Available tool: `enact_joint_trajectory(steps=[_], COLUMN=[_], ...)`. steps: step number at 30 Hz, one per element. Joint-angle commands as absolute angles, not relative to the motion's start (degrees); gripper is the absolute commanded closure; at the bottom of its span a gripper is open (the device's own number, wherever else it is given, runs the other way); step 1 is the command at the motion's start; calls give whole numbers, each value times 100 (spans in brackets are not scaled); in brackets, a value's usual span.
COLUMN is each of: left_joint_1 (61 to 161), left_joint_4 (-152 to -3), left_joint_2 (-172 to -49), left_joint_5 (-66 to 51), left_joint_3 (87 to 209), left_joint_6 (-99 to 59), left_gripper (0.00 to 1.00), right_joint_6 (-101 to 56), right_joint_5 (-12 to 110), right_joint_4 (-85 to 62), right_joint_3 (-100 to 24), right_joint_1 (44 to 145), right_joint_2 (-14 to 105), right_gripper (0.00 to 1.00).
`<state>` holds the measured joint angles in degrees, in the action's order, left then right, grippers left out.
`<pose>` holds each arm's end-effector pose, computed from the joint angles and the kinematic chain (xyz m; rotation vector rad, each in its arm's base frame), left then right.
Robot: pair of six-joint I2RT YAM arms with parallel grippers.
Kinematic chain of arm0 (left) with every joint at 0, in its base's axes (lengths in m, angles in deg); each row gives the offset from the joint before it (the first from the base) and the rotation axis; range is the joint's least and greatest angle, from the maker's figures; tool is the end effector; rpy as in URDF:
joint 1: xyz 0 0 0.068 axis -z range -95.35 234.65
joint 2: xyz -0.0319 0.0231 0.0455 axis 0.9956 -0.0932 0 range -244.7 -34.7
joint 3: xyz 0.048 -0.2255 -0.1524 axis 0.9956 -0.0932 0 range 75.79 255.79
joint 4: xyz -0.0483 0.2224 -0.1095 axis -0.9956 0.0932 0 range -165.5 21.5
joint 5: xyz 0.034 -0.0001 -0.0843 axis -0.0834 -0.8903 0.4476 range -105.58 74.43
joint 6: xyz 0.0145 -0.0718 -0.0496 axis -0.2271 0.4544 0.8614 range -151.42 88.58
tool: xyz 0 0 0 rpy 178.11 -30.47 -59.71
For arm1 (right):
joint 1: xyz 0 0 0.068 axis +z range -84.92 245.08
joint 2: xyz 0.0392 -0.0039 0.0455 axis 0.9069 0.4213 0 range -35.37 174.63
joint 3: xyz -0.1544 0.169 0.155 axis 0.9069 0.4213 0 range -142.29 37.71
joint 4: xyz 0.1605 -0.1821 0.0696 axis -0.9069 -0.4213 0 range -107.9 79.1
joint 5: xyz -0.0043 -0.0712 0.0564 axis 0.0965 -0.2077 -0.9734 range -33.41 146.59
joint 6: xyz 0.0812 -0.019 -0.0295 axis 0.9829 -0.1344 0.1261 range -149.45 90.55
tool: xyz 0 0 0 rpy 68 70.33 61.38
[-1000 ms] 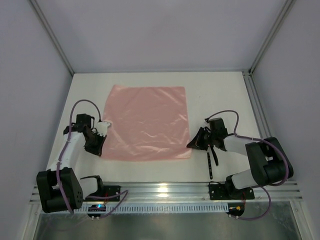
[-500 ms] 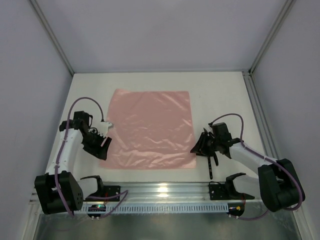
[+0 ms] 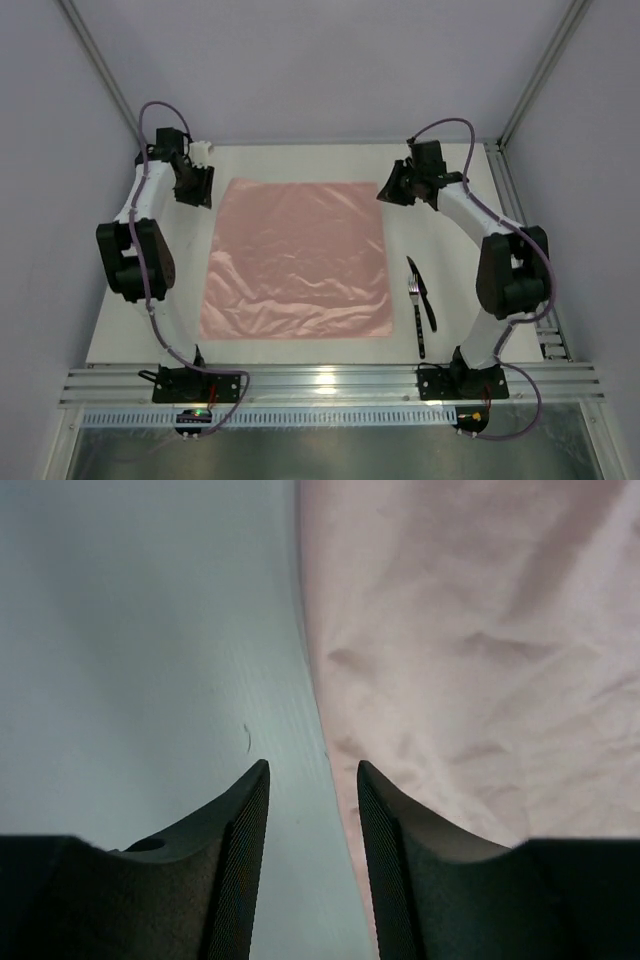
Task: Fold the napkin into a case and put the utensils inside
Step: Pick up the flattened napkin from the center of the board.
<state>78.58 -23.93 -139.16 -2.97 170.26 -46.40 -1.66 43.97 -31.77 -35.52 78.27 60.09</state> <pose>0.4005 0.0254 0.2584 0.2756 2.5969 -0.1627 0.3819 0.1071 0.2436 0.1891 2.3741 0.6075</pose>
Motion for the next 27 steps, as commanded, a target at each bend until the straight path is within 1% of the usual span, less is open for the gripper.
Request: enact_joint_trajectory(steps=[1,2,3,4,5,6,8,10,11,13,14,16,17,19,20,23,25,27], left_joint_1=[8122,8148,8209,8245,8271,8324,8377,8403,8595,8632,8641,8641,8649,8658,8667,8728,8807,8983], left_joint_4=[-2848,-2874,-2805,-2752,-2717,-2751,-2926,-3243,-3261,-3104,-2990,-2718,-2699,-2760,-2812,-3119,-3418,-3928], left_joint_2=[-14946,-15192,-15690,-15930,-16159,-16535,-16758,-16952,-17031,-17355,-17487,-17777,-17813,-17831,-17805,-17560,-17323,-16892], left_joint_5=[-792,-836,-811,-837,-802,-749,-757,-863,-976,-943,-881,-653,-600,-512,-468,-380,-511,-617], left_joint_3=[17790,18244,18510,18773,19255,19433,19672,19681,19768,19979,20250,20454,20507,20455,20411,20131,19641,19218], left_joint_6=[-3775,-3705,-3583,-3538,-3433,-3423,-3415,-3458,-3537,-3581,-3564,-3529,-3520,-3599,-3625,-3818,-4133,-4415], left_gripper=[57,57,55,52,49,42,36,35,34,34,36,45,51,58,64,71,71,66], right_joint_6=[-46,60,304,420,647,754,956,1150,1203,1282,1282,1291,1309,1361,1379,1414,1458,1537], right_joint_5=[4140,4052,3851,3744,3665,3577,3471,3401,3401,3427,3436,3444,3444,3453,3479,3480,3462,3409], right_joint_4=[-3077,-2998,-2823,-2743,-2656,-2507,-2339,-2145,-1997,-1908,-1890,-1881,-1838,-1776,-1758,-1714,-1688,-1627], right_joint_3=[-4356,-4681,-4814,-4929,-5121,-5184,-5264,-5220,-5159,-5071,-5071,-5044,-5027,-4957,-4939,-4877,-4816,-4763], right_joint_1=[7721,7712,7712,7712,7712,7712,7712,7712,7721,7712,7712,7712,7704,7712,7712,7704,7721,7712], right_joint_2=[6998,7418,7614,7790,8105,8247,8528,8644,8697,8758,8785,8846,8873,8908,8917,8996,9040,9066], right_gripper=[83,84,85,89,89,91,94,95,96,96,96,96,96,96,96,96,96,96])
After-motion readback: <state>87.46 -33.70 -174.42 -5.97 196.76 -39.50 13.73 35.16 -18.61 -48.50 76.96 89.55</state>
